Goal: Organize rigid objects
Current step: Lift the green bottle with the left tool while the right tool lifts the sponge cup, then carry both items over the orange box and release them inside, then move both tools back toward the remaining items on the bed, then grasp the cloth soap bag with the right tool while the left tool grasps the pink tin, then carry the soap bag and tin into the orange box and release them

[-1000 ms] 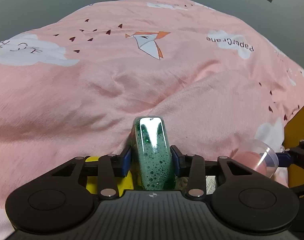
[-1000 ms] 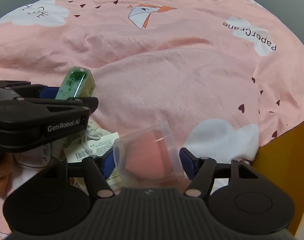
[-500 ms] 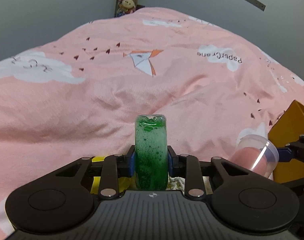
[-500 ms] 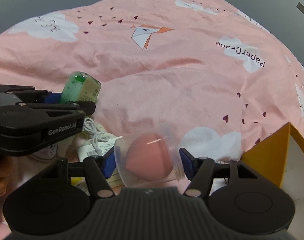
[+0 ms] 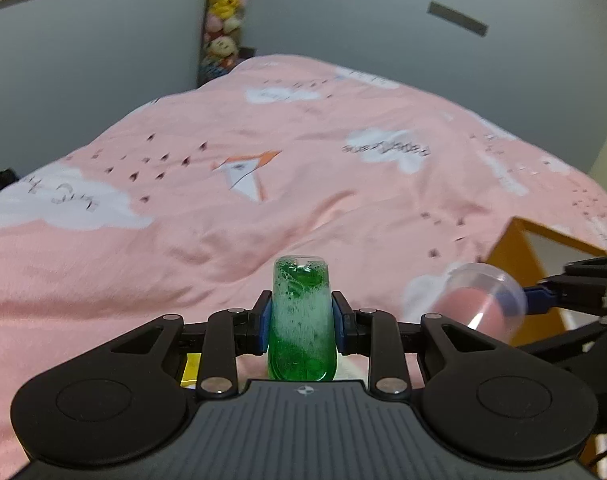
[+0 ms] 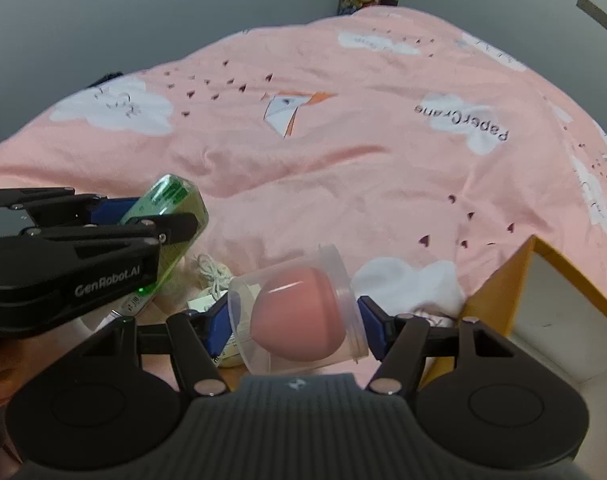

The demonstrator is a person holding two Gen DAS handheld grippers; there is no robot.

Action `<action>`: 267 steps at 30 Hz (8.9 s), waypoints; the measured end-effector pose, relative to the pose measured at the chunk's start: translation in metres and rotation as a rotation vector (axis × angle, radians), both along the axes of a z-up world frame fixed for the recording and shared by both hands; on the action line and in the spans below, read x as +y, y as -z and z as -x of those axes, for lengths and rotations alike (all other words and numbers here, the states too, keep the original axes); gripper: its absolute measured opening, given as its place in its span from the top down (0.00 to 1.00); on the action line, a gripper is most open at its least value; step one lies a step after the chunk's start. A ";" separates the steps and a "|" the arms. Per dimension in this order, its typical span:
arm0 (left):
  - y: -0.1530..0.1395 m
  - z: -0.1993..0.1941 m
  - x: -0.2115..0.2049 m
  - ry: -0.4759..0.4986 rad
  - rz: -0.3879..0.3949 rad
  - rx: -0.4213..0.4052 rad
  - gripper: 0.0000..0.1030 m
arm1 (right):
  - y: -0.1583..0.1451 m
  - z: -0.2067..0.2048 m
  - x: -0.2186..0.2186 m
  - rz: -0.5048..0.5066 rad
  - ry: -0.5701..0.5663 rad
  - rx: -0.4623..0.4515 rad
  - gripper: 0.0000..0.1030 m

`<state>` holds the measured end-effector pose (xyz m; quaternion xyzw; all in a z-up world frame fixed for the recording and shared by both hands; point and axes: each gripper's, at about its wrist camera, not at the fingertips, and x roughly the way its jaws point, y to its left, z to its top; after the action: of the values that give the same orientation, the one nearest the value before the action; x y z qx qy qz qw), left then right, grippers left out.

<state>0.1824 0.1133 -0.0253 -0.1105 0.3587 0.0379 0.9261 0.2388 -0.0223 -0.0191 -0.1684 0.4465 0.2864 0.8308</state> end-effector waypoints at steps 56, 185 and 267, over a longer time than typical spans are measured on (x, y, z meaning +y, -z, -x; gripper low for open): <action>0.027 -0.104 -0.238 0.594 -0.004 0.202 0.68 | 0.033 -0.047 -0.216 0.235 0.268 -0.038 0.38; 0.071 0.030 0.081 -0.116 0.307 0.222 0.52 | 0.107 0.009 0.048 -0.005 0.012 0.051 0.14; -0.007 -0.070 -0.179 0.468 0.201 0.019 0.80 | -0.009 -0.018 -0.202 0.203 0.357 -0.162 0.34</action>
<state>0.2520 -0.0660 -0.0186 -0.1158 0.3850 -0.2125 0.8906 0.2573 -0.2243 -0.0099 -0.1917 0.4276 0.0740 0.8803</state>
